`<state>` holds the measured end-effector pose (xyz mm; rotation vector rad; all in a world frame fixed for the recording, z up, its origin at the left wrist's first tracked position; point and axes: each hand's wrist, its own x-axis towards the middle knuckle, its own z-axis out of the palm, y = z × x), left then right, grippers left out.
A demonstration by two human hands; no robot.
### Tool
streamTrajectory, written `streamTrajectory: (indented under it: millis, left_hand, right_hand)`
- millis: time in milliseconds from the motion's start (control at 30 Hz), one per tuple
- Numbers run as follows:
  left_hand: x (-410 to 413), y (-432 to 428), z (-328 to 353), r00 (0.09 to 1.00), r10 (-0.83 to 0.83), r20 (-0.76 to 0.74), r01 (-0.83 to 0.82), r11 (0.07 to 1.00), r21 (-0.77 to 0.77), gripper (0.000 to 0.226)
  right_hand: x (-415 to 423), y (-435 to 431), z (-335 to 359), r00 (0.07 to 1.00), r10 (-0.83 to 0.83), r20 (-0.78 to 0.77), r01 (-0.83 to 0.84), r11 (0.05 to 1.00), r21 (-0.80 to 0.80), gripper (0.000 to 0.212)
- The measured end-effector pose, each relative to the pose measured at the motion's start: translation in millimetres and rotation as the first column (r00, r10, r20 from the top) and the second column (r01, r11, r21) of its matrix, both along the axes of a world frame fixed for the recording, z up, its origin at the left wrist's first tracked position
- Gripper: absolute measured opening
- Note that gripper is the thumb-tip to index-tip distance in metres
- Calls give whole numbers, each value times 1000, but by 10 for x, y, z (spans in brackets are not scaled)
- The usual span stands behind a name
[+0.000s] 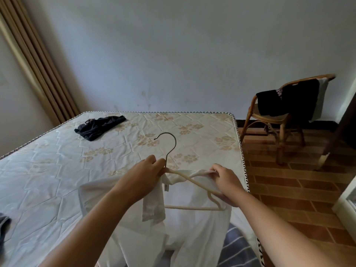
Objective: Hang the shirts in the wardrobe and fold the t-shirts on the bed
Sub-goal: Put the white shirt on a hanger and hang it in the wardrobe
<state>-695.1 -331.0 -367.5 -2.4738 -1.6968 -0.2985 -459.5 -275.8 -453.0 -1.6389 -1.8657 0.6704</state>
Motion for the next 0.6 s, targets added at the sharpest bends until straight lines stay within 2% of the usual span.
streamTrajectory:
  millis: [133,233,300,333,433,533,600]
  left_hand:
    - [-1,166,126,999,-34,17,32,997,73,30]
    - [35,247,232,993,-105,58,94,982,167,33]
    - [85,291,330,994,-94,61,81,979,189,31]
    - [115,308,383,995,-78,66,65,981,181,29]
    - [184,376,526,997,-44,56,33,981,189,30]
    - [251,386,642,994,-81,76,58,959,276,31]
    - [305,394,719,988,-134,76,101,934,343,39]
  right_hand:
    - [180,135,257,968,19,252,-37,997,68,13]
    - [308,197,460,940,-19,340,-25,992,126,14]
    - [401,228,575,922,-37,386,-36,983,179,14]
    - [447,243,634,915,-41,401,-52,974,219,19]
    - [564,296,777,892,-53,449,-103,943,318,53]
    - [663,324,905,865,-127,485,-104,901,421,69]
    - [730,346,971,849,-166,502,-156,829,536,73]
